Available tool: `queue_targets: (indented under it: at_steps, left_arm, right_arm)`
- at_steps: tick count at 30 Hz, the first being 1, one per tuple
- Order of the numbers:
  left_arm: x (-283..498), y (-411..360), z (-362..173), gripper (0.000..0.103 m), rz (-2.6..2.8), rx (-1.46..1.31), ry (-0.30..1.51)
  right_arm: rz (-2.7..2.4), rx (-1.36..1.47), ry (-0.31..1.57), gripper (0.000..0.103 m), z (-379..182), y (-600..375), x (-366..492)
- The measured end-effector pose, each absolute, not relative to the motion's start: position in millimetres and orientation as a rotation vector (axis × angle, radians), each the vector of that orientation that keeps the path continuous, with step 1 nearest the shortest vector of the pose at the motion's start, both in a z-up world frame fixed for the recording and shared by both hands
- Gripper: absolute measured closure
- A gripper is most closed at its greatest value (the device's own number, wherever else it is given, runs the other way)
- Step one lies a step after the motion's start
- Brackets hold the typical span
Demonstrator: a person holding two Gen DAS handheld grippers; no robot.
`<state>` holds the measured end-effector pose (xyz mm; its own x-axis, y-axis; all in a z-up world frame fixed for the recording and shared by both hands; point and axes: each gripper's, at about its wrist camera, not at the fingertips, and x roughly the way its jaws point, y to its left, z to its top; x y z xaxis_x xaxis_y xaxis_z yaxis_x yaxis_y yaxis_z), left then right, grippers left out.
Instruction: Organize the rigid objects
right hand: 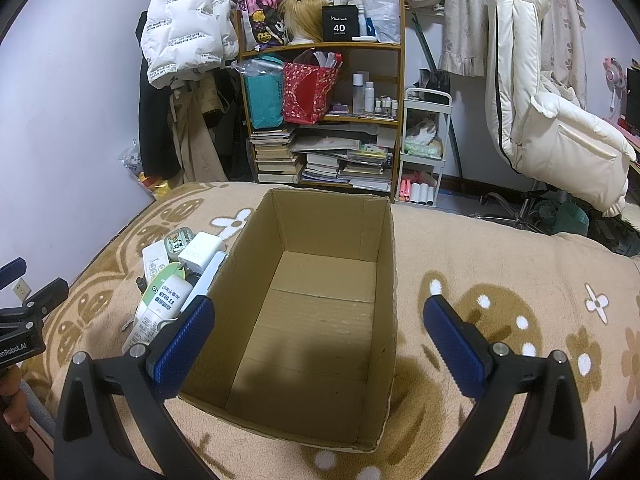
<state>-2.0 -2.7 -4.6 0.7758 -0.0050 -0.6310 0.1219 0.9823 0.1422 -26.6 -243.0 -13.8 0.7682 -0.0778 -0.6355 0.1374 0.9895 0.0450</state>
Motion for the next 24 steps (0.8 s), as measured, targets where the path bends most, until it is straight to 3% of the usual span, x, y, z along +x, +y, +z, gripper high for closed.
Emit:
queue_targets:
  at_steps: [24]
  left_arm:
    - [-1.7, -3.0, -6.4, 0.000, -0.070, 0.183, 0.689]
  right_arm:
    - [-0.117, 0.090, 0.687, 0.000, -14.1, -243.2, -26.6]
